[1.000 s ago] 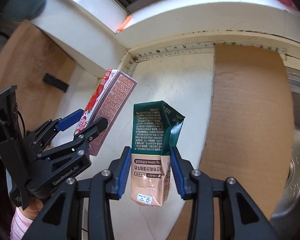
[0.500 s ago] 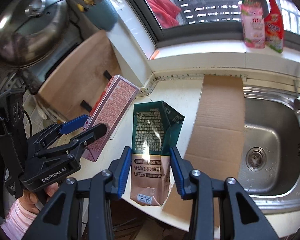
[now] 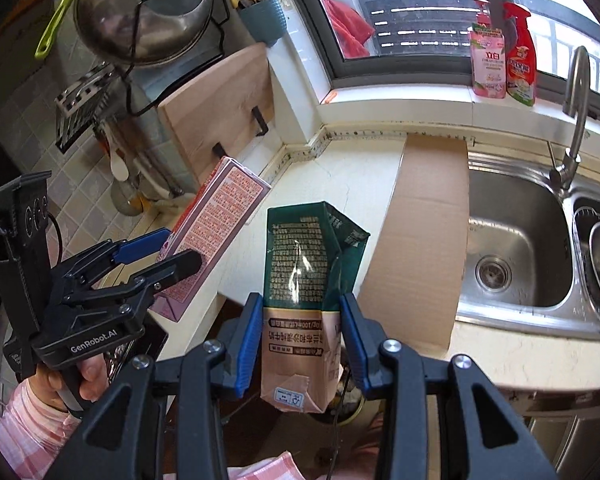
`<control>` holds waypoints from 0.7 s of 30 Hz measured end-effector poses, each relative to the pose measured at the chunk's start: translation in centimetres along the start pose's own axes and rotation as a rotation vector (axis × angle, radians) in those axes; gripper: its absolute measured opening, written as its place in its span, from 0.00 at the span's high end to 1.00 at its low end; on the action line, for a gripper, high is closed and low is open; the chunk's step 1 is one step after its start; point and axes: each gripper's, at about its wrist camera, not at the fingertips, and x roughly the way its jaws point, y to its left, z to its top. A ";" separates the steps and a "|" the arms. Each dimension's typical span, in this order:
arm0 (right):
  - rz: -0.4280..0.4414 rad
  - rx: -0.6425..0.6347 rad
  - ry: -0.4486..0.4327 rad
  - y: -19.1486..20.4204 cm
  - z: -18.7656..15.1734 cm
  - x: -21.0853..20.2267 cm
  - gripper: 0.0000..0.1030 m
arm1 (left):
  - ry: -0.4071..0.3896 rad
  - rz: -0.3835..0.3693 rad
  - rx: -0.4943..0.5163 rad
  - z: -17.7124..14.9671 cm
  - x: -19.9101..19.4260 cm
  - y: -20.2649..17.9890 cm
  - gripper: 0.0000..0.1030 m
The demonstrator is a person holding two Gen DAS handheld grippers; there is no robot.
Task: Collect trash
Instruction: 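Carry both cartons off the counter down over the trash bin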
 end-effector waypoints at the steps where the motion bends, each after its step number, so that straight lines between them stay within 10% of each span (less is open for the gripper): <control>1: 0.000 0.002 0.006 0.2 -0.6 -0.1 0.62 | 0.006 -0.003 -0.003 -0.7 -0.4 0.1 0.45; 21: -0.040 -0.011 0.143 0.4 -5.4 6.6 0.62 | 0.073 0.090 -0.127 -9.3 2.2 4.8 0.44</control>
